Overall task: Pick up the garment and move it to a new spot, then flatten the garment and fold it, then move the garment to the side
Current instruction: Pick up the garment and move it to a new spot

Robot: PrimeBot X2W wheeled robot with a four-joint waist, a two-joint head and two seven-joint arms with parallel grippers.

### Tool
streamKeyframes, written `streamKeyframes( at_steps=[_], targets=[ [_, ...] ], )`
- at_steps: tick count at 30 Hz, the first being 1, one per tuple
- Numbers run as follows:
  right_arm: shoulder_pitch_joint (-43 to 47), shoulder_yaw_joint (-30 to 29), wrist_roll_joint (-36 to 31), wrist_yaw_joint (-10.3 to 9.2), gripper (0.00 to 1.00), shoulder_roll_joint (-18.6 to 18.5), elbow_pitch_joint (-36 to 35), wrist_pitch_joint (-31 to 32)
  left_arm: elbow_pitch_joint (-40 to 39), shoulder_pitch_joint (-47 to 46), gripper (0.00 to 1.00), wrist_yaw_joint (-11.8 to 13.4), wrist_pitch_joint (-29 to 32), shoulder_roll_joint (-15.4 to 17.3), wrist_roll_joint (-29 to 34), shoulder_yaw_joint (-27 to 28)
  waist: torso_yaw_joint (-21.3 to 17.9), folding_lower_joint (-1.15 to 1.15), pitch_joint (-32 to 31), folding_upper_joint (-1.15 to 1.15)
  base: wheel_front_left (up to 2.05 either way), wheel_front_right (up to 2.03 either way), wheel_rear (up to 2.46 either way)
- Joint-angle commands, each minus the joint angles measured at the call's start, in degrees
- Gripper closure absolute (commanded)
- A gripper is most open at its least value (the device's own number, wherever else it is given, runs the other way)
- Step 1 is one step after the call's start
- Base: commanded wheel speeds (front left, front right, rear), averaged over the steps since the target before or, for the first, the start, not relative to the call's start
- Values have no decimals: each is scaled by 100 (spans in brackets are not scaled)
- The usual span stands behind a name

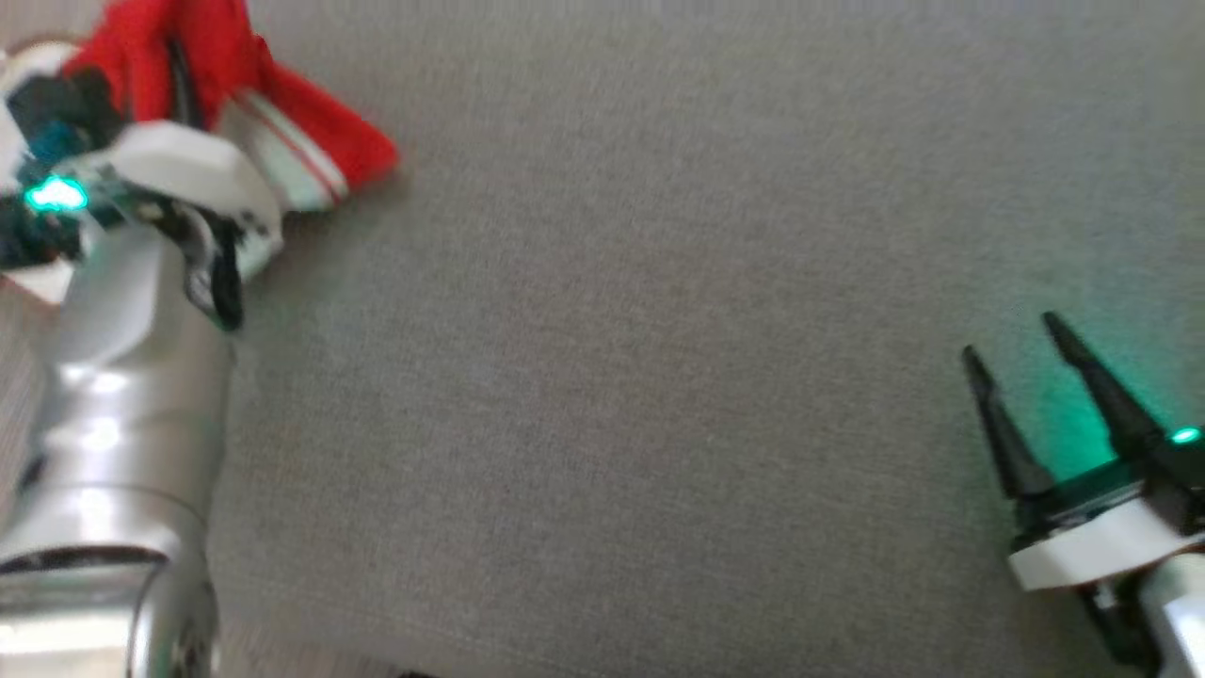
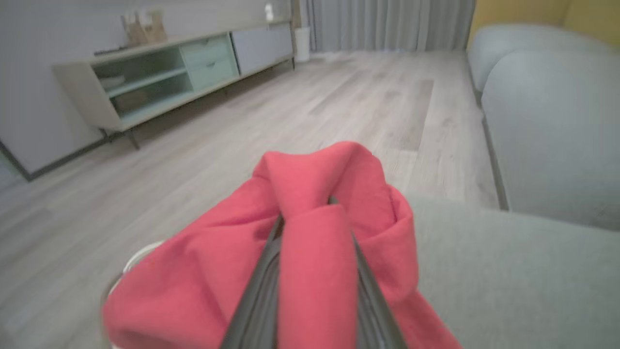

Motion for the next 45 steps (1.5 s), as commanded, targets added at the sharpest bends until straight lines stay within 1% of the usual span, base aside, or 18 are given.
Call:
streamKeyframes(
  at_steps=[1, 3, 4, 6, 7, 13, 17, 20, 23, 26, 29, 31, 34, 36, 40, 41, 42, 45],
  targets=[
    [-49, 138, 15, 21, 0, 50, -94, -30, -278, -328, 100, -62, -144, 378, 106, -29, -232, 1, -434, 0, 0, 0, 0],
    [-72, 173, 16, 21, 0, 242, -30, -30, -415, -458, 100, -164, -212, 422, 219, -181, -399, 1, -708, 0, 0, 0, 0],
    [-72, 173, 16, 21, 0, 242, -30, -30, -415, -458, 100, -164, -212, 422, 219, -181, -399, 1, -708, 0, 0, 0, 0],
    [-36, 204, 7, 21, 0, 531, 57, -30, -660, -582, 100, -337, -224, 434, 347, -412, -715, 1, -1134, 0, 0, 0, 0],
    [-36, 204, 7, 21, 0, 531, 57, -30, -660, -582, 100, -337, -224, 434, 347, -412, -715, 1, -1134, 0, 0, 0, 0],
    [190, 157, 1, 21, 0, 1055, 135, -30, -1383, -493, 100, -613, -21, 259, 322, -847, -1555, 1, -1858, 0, 0, 0, 0],
    [319, 62, 86, 21, 0, 1310, 94, -30, -2006, -189, 100, -679, 207, 51, -135, -1103, -2182, 1, -2107, 0, 0, 0, 0],
    [342, 88, 73, 21, 0, 1359, 54, -30, -2632, 142, 100, -684, 462, -71, -777, -1565, -2625, 1, -2141, 0, 0, 0, 0],
    [340, 83, 65, 21, 0, 1387, 21, -30, -3141, 484, 100, -686, 743, -26, -1395, -1913, -3015, 1, -2099, 0, 0, 0, 0],
    [329, 92, 60, 21, 0, 1391, 0, -30, -3437, 823, 100, -686, 865, 7, -1729, -2206, -3324, 1, -1990, 0, 0, 0, 0],
    [285, 110, 58, 21, 0, 1393, -25, -30, -3460, 1210, 100, -687, 876, -72, -1944, -2450, -3564, 1, -1791, 0, 0, 0, 0],
    [228, 128, 64, 21, 0, 1404, -37, -30, -3303, 1422, 100, -687, 768, -106, -1968, -2565, -3699, 1, -1623, 0, 0, 0, 0],
    [127, 155, 75, 21, 0, 1423, -39, -30, -2903, 1621, 100, -663, 327, -45, -1637, -2858, -3844, 1, -1385, 0, 0, 0, 0],
    [64, 166, 93, 21, 0, 1437, -34, -30, -2565, 1731, 100, -605, -5, -82, -1487, -2961, -3912, 1, -1237, 0, 0, 0, 0],
    [-20, 161, 107, 21, 0, 1454, -1, -30, -1988, 1779, 100, -395, -407, -157, -1194, -3070, -3923, 1, -1059, 0, 0, 0, 0],
    [-28, 149, 105, 21, 0, 1461, 6, -30, -1908, 1779, 30, -314, -450, -177, -1119, -3078, -3900, 1, -1042, 0, 0, 0, 0],
    [-28, 133, 101, 21, 0, 1474, 16, -30, -1859, 1788, 0, -224, -478, -200, -1055, -3070, -3864, 1, -1039, 0, 0, 0, 0],
    [-4, 92, 91, 21, 0, 1499, 56, -30, -2118, 1906, 0, 18, -501, -268, -870, -2944, -3678, 1, -1112, 0, 0, 0, 0]
  ],
)
